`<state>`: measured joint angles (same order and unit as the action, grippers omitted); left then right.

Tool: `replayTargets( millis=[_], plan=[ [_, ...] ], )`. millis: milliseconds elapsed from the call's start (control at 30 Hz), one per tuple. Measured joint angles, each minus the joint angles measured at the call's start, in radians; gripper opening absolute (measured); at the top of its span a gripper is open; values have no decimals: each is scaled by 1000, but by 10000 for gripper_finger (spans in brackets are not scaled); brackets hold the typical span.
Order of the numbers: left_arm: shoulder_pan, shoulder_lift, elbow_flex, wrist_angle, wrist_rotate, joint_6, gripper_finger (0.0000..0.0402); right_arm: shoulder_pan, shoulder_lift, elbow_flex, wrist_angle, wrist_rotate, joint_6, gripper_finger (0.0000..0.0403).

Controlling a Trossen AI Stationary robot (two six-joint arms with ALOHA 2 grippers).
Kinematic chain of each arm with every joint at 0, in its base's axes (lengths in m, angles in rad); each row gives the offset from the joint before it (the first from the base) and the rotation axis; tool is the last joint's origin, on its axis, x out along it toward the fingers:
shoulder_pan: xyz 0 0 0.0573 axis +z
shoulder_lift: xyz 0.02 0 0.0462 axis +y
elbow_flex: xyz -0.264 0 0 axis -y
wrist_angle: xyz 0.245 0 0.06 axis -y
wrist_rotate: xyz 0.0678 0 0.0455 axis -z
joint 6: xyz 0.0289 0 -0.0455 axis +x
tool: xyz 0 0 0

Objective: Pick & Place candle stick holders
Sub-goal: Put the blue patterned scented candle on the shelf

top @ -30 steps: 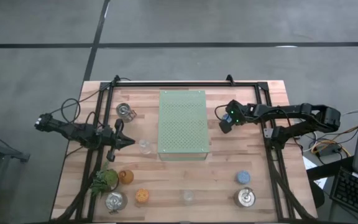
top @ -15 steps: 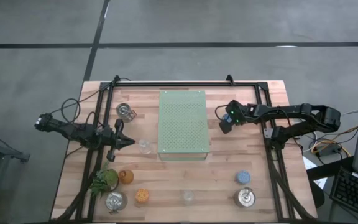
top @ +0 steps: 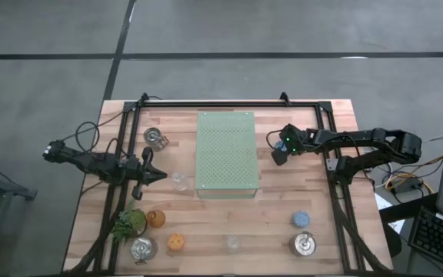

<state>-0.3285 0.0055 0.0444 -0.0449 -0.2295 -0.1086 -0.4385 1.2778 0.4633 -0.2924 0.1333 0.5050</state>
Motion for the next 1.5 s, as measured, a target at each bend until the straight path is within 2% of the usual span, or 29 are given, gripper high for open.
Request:
replayTargets(
  millis=[667,1167,1500],
  plan=[
    [0,0,0,0,0,0,28,0,2,24,-26,-7,-19,298],
    [0,0,0,0,0,0,28,0,2,174,-190,-5,-42,298],
    [0,0,0,0,0,0,28,0,1,345,-342,-2,-84,298]
  ],
)
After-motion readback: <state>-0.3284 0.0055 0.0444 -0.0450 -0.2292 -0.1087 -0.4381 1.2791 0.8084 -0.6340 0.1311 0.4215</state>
